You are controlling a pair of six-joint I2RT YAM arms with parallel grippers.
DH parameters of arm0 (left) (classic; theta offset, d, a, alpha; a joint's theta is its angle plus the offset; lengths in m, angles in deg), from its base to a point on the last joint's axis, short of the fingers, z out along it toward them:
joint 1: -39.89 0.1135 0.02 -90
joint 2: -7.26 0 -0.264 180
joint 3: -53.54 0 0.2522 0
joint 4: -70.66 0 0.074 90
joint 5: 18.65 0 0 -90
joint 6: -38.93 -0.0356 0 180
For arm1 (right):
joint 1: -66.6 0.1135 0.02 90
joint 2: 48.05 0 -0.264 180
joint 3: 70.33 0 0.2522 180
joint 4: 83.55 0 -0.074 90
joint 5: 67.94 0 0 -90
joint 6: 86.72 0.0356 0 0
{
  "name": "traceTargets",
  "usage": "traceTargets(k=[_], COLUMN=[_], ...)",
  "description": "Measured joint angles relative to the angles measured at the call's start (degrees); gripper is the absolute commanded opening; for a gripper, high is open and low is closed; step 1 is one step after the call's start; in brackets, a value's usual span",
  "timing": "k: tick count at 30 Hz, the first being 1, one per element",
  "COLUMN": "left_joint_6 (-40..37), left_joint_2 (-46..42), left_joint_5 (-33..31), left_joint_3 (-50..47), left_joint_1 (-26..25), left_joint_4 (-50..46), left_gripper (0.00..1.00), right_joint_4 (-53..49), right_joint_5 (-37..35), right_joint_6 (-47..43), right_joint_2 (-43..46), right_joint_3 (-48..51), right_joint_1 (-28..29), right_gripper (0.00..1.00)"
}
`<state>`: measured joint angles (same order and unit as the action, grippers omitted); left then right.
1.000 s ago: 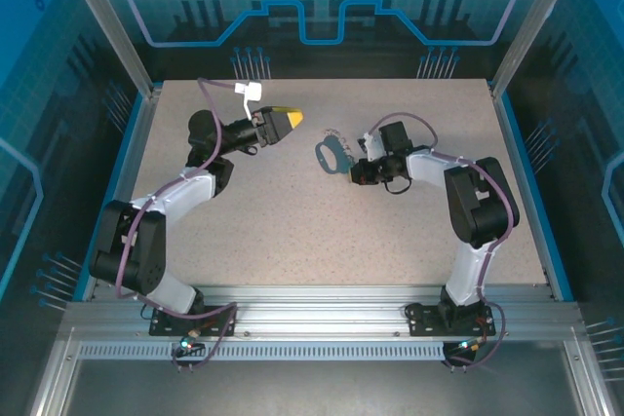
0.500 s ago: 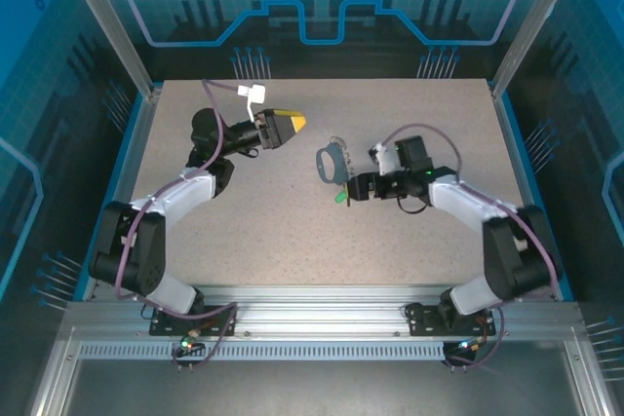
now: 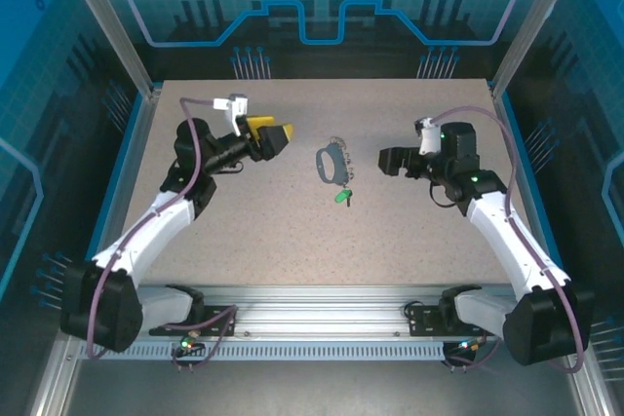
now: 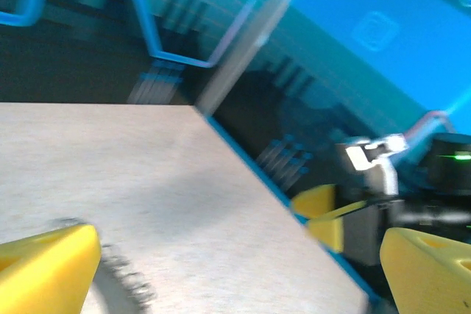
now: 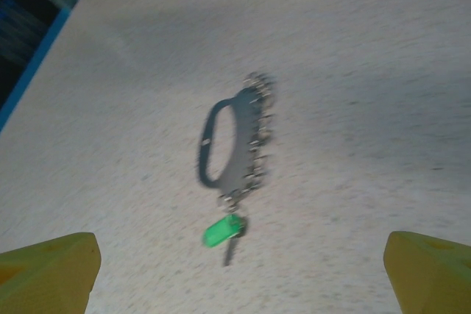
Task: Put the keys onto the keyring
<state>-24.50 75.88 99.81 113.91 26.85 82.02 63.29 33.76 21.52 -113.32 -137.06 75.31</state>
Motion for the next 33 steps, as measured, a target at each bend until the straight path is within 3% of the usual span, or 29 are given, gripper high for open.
traceTargets(k=[6, 13, 17, 23, 33], left_joint_6=[-10.93, -19.37, -21.92, -23.65, -23.96], left_joint_2=[-6.34, -7.65, -6.23, 2.51, 14.47], left_joint_5=[-17.18, -28.13, -30.91, -31.61, -29.35], left_joint_3=[-12.31, -17.92, -20.7, -26.77, -27.43], left_joint_1=[1.49, 5.55, 8.61, 12.46, 14.12], left_joint_4=[1.25, 3.63, 6.93, 12.83, 22.8], left_gripper=[0.99, 0.99, 0.99, 0.99, 0.99], right_joint_4=[3.28, 11.74, 16.81, 26.71, 43.95], right_joint_5=[-10.62, -21.81, -27.32, -33.7, -30.51], right_joint_6=[0.5, -1.09, -3.52, -6.12, -11.41], right_joint_2=[0.02, 0.24, 0.0, -4.5, -11.21], right_joint_3=[2.1, 11.78, 14.64, 19.91, 27.3], right_joint_1=[-3.34, -3.93, -4.02, -4.02, -4.87], right_gripper=[1.0, 1.0, 1.0, 1.0, 1.0])
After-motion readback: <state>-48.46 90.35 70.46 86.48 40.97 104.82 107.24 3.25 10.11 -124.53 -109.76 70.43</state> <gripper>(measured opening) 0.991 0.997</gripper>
